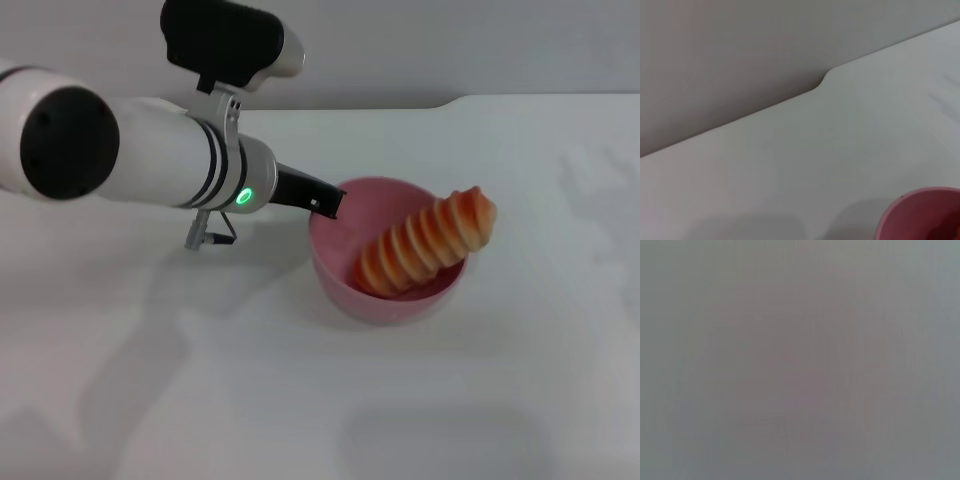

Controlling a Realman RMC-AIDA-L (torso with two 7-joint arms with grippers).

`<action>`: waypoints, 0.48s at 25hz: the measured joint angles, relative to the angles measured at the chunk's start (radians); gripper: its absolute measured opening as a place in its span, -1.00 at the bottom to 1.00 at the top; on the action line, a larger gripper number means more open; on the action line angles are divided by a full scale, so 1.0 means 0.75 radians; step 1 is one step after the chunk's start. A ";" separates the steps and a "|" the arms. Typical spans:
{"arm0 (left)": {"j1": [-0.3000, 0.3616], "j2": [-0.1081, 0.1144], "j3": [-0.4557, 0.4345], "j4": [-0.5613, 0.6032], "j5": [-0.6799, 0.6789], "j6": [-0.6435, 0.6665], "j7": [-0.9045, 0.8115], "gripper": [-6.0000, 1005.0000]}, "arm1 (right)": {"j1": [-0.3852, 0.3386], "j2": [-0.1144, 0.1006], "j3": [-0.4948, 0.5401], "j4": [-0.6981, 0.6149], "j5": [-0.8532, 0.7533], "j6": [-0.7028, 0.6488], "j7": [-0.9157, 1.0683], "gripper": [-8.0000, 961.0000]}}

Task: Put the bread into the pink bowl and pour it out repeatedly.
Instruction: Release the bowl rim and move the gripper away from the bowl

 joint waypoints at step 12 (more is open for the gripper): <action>0.047 -0.003 0.043 -0.047 -0.002 0.108 -0.002 -0.92 | 0.033 -0.005 -0.003 0.040 0.000 0.030 0.000 0.35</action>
